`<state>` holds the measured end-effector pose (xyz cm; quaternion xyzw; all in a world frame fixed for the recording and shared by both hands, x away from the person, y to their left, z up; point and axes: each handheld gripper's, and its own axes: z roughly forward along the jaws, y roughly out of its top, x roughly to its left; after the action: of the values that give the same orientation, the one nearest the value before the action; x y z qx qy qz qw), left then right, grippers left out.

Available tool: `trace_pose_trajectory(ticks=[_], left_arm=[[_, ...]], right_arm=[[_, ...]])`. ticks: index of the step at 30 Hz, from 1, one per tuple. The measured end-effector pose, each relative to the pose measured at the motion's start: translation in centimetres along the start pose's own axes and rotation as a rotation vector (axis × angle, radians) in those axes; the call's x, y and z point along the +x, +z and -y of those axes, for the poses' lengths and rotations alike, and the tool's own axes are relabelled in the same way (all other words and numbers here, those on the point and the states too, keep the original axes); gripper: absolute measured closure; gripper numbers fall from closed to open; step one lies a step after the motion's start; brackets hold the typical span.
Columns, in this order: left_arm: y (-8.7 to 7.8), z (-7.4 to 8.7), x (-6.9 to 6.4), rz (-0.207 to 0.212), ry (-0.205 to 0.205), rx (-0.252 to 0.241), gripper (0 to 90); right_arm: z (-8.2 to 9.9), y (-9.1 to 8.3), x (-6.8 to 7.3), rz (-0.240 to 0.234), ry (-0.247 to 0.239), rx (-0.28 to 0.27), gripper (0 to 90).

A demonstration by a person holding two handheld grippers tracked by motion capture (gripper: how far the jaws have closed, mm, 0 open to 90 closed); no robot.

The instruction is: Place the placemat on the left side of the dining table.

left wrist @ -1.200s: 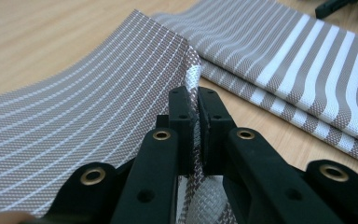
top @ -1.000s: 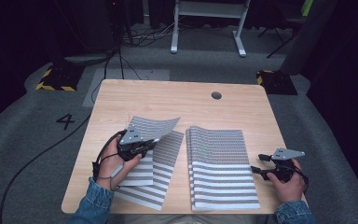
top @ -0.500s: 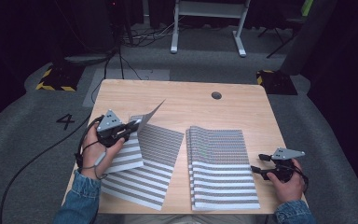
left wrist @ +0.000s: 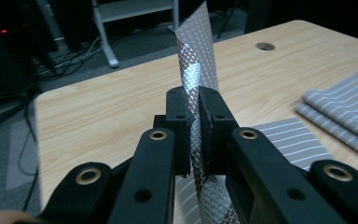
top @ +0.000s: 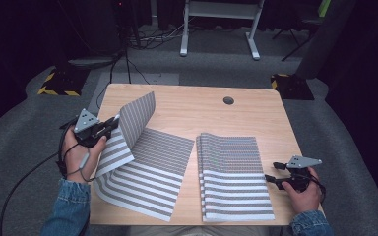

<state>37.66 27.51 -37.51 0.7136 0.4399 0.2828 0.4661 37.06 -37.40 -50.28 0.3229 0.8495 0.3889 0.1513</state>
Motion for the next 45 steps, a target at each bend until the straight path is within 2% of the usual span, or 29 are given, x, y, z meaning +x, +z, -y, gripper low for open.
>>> trace_pose_trajectory(ticks=[5,9,11,13,15,17,19,24,29,31,34,38,43,44,45], left_arm=[[-0.7,0.8,1.5,-0.062,-0.003,0.024,82.6],[-1.7,1.6,2.7,-0.131,-0.04,0.022,80.8],[-2.4,1.8,3.3,-0.217,-0.071,-0.014,69.8],[-3.2,1.8,3.8,-0.327,-0.073,-0.045,50.0],[-3.8,1.6,4.0,-0.387,-0.077,-0.064,38.7],[-4.1,1.4,3.8,-0.413,-0.072,-0.074,31.0],[-4.0,1.1,3.3,-0.386,-0.068,-0.075,30.8],[-2.4,0.7,1.2,-0.253,-0.068,-0.038,30.8],[0.2,0.7,-1.1,-0.128,-0.078,0.042,28.5],[1.4,1.0,-1.6,-0.108,-0.081,0.08,28.0],[3.4,1.8,-1.8,-0.087,-0.095,0.152,28.1],[5.8,3.6,-1.2,-0.069,-0.125,0.211,31.2],[7.7,5.9,0.3,-0.123,-0.162,0.317,30.1],[7.7,5.9,0.3,-0.123,-0.162,0.317,29.4],[7.9,6.8,1.2,-0.186,-0.169,0.364,28.6]], right_arm=[[0.0,0.0,0.0,0.0,0.0,0.0,31.6],[0.0,0.0,0.0,0.0,-0.001,0.0,31.6],[0.0,0.0,0.0,0.0,0.0,0.0,31.6],[0.0,0.0,0.0,0.0,0.0,0.0,31.6],[0.0,0.0,0.0,0.0,0.0,0.0,31.6],[0.0,0.0,0.0,0.001,0.0,0.0,31.4],[0.0,0.0,0.0,0.002,0.001,0.001,31.3],[0.0,0.0,0.0,0.003,0.001,0.001,31.0],[0.0,0.0,0.0,0.003,0.001,0.001,31.0],[0.0,0.0,0.0,0.003,0.001,0.001,31.0],[0.0,0.0,0.0,0.003,0.001,0.001,31.0],[0.0,0.0,0.0,0.003,0.001,0.001,31.0],[0.0,0.0,0.0,0.003,0.001,0.001,31.0],[0.0,0.0,0.0,0.003,0.001,0.001,31.0],[0.0,0.0,0.0,0.003,0.001,0.001,31.0]])
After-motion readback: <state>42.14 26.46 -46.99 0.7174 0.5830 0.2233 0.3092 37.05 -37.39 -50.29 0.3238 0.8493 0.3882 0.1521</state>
